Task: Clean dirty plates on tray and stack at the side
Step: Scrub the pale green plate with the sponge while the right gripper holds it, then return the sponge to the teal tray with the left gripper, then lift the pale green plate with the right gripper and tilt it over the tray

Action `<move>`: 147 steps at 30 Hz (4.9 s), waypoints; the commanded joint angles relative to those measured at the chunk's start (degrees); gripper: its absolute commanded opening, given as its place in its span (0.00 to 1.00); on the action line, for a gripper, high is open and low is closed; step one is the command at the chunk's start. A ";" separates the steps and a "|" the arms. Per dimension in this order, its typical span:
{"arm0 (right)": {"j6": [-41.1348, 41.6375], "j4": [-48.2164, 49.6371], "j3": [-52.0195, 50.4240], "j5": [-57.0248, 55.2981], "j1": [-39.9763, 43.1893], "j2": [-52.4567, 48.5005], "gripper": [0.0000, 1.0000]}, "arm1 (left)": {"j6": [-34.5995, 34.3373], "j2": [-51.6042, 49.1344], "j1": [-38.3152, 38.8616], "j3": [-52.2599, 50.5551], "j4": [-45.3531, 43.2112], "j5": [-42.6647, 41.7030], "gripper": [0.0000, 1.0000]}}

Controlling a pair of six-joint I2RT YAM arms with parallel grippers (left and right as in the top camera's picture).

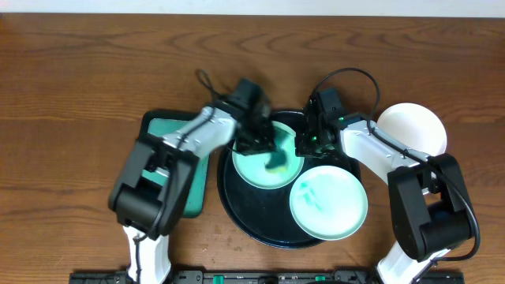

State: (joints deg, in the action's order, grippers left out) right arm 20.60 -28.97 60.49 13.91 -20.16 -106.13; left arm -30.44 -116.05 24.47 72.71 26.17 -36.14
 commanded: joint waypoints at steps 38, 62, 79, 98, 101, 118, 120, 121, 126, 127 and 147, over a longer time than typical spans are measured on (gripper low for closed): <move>1.42 -1.05 -1.31 -1.42 -0.42 -1.79 0.01 | 5.16 8.57 -18.47 -1.33 27.54 41.33 0.07; 0.63 4.00 -1.25 3.54 -0.42 0.46 0.01 | 5.33 42.60 -12.37 -1.33 34.77 39.60 0.78; 7.17 -9.46 -1.14 16.92 6.08 23.26 0.01 | 5.29 55.76 -9.42 -1.33 35.30 36.28 0.79; 0.33 6.40 -1.20 19.08 9.14 24.50 0.01 | 5.31 55.65 -9.44 -1.33 35.52 35.30 0.79; -5.09 8.79 -1.20 8.33 8.94 24.50 0.01 | 5.31 55.39 -9.42 -1.33 35.54 35.28 0.79; -16.09 -4.44 -1.18 -41.18 -8.00 24.50 0.01 | 5.33 53.31 -9.44 -1.33 35.74 35.30 0.80; -16.90 -4.94 -1.18 -48.39 -11.10 24.50 0.01 | 5.33 52.89 -9.44 -1.33 35.98 35.30 0.80; -16.94 -4.94 -1.18 -51.60 -12.39 24.50 0.01 | 5.33 52.72 -9.44 -1.33 36.11 35.30 0.80; -21.86 -4.66 -1.14 -66.71 -20.09 24.50 0.01 | 5.33 51.93 -9.44 -1.33 36.59 35.32 0.80; -23.08 -4.48 -1.14 -69.55 -21.53 24.50 0.01 | 5.33 51.95 -9.44 -1.33 36.59 35.32 0.80; -68.28 13.60 -1.14 -99.86 -39.17 24.48 0.01 | 5.33 51.95 -9.44 -1.33 36.59 35.32 0.80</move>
State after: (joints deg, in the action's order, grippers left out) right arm -37.60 -16.99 59.07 -80.99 -57.98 -82.02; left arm -25.45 -63.92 14.85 71.59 62.61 -0.97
